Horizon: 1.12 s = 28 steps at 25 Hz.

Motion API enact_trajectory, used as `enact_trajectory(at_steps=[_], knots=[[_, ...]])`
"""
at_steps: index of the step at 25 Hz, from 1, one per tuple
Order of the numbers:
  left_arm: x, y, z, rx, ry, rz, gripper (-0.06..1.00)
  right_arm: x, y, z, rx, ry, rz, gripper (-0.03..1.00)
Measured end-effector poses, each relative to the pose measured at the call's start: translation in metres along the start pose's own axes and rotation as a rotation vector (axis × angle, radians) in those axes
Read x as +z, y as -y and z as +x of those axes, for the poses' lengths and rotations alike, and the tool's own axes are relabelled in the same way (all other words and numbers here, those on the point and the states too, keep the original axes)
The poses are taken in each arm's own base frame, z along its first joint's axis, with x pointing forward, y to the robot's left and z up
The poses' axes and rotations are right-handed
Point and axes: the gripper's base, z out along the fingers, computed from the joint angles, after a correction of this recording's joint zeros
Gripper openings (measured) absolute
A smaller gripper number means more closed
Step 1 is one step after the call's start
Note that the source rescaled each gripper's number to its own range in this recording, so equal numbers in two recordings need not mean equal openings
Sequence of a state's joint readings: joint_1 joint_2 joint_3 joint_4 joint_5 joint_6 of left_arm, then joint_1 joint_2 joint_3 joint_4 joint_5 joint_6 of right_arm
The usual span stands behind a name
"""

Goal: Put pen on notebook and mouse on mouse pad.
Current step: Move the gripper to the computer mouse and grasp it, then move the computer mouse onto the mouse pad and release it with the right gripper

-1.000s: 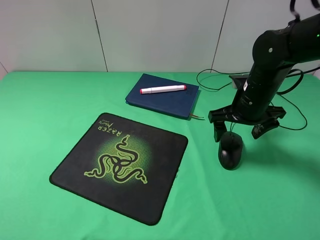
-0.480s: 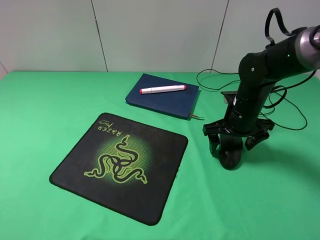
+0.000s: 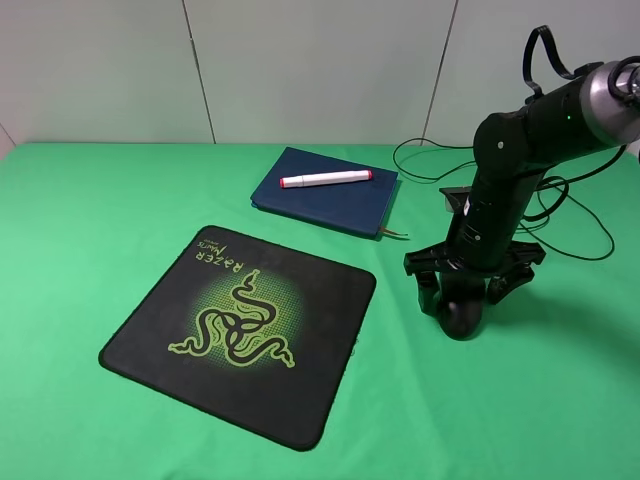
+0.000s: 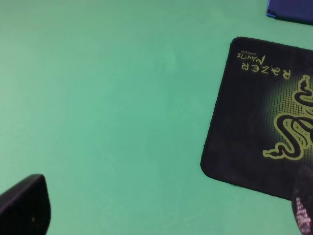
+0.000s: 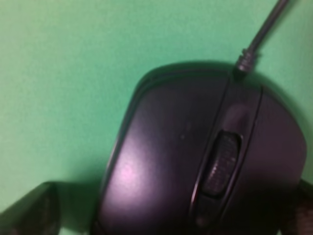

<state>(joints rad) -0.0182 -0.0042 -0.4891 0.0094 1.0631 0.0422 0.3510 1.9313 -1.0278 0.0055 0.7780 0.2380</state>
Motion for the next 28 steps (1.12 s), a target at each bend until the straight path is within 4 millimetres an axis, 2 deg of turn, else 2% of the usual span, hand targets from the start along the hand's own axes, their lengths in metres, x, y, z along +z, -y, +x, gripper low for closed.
enact_trajectory(at_steps=[2, 3, 19, 28], knots=[[0.0, 0.0, 0.0, 0.0, 0.0, 0.0, 1.0, 0.0, 0.0, 0.0, 0.0, 0.0, -0.001, 0.12], [0.0, 0.0, 0.0, 0.0, 0.0, 0.0, 1.0, 0.0, 0.0, 0.0, 0.0, 0.0, -0.001, 0.0], [0.0, 0.0, 0.0, 0.0, 0.0, 0.0, 1.0, 0.0, 0.0, 0.0, 0.001, -0.001, -0.004, 0.01], [0.0, 0.0, 0.0, 0.0, 0.0, 0.0, 1.0, -0.033, -0.002, 0.007, 0.025, 0.044, -0.045, 0.01]])
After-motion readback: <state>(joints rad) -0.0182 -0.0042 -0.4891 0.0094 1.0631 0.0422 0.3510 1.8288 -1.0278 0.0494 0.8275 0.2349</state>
